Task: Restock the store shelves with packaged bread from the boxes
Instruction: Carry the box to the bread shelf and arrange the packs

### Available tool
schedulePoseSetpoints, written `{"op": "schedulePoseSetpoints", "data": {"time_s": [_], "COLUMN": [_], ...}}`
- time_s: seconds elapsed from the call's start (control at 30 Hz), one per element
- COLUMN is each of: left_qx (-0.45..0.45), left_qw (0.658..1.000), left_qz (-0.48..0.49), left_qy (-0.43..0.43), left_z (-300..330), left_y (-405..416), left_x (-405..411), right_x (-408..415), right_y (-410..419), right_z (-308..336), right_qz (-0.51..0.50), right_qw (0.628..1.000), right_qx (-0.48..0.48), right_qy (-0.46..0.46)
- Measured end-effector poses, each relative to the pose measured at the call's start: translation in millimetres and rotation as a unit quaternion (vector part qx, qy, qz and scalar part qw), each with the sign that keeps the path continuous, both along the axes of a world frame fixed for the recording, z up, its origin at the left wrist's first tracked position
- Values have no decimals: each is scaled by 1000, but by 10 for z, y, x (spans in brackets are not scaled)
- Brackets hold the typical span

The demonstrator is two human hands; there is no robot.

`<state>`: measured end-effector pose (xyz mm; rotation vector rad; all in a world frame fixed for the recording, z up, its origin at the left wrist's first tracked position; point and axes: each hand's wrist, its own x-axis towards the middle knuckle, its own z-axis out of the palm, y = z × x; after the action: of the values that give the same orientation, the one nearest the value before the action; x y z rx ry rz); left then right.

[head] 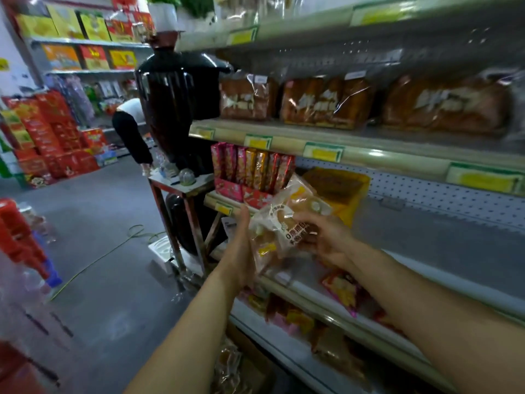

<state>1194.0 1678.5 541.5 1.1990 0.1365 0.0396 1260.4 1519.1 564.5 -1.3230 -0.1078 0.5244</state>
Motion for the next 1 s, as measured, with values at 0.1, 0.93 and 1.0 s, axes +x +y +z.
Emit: {"op": "schedulePoseSetpoints", "data": {"time_s": [0.1, 0.93, 1.0], "left_qx": [52, 287, 280], "left_qw": [998, 939, 944], "left_qz": [10, -53, -57], "left_qy": [-39, -182, -165], "left_z": [167, 1582, 1700], "left_y": [-281, -2948, -3228], "left_x": [80, 775, 820], "right_x": [-43, 147, 169], "right_y": [-286, -3525, -3812], "right_z": [128, 1457, 1547], "right_qz": [-14, -44, -55], "right_qw": [1000, 934, 932], "right_qx": [13, -222, -222], "right_qy": [-24, -277, -280]}}
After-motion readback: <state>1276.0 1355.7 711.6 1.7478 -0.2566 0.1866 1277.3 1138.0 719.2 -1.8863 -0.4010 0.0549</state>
